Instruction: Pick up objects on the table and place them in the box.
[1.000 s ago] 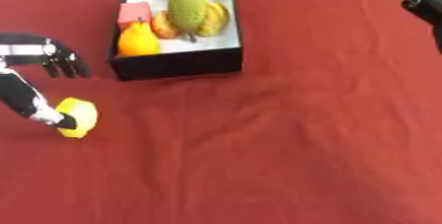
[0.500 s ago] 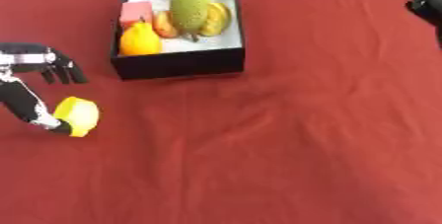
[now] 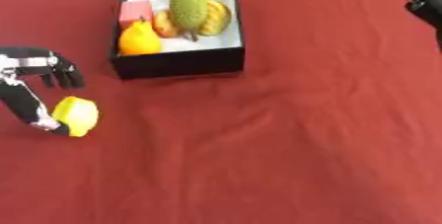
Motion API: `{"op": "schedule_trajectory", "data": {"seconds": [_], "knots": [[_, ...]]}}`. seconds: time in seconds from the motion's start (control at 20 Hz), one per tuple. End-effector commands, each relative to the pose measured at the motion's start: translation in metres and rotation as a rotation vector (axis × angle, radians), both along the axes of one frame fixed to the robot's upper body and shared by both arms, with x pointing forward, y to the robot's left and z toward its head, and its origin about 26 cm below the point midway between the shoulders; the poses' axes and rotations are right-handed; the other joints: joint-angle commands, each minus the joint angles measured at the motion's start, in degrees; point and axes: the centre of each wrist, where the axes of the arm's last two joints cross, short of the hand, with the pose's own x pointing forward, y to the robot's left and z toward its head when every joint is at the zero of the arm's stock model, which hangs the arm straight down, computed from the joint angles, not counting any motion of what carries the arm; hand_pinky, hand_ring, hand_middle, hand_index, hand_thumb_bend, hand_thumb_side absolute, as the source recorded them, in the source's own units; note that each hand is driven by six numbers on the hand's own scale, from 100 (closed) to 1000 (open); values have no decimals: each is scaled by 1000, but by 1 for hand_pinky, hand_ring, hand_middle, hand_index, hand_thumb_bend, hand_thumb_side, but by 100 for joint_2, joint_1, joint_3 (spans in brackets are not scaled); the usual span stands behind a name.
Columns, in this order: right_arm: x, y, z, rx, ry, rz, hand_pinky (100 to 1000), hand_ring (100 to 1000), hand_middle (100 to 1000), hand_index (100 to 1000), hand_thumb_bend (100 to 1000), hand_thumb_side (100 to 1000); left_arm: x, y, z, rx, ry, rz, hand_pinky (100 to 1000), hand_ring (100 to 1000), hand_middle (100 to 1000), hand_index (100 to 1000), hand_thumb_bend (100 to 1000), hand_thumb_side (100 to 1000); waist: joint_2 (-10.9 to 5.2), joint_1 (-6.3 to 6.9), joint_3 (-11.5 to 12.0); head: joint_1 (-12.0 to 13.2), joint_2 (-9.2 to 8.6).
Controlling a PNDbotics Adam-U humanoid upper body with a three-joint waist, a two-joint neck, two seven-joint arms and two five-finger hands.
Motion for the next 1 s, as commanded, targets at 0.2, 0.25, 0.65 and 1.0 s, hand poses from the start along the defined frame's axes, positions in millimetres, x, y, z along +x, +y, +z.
{"op": "schedule_trajectory", "data": {"seconds": [0.2,0.25,0.65,1.0], "knots": [[-5,0,9,-16,-35,-3,834,793,700,853,223,303,2,4,3,22,-28,6,711,699,636,728,634,100,-87,-7,3,4,-64],[-5,1,9,-16,-34,-2,834,793,700,853,222,305,3,4,2,24,-27,4,711,698,634,727,632,100,-86,-8,4,4,-65],[-5,0,8,-14,-38,-6,834,792,699,853,229,302,6,3,-6,32,-51,12,669,647,587,679,545,100,-83,-32,-7,0,-47],[-5,0,9,-16,-38,-7,835,791,698,852,228,302,-6,-1,9,38,-150,-22,611,585,495,571,385,100,-94,-4,7,1,-45]]}}
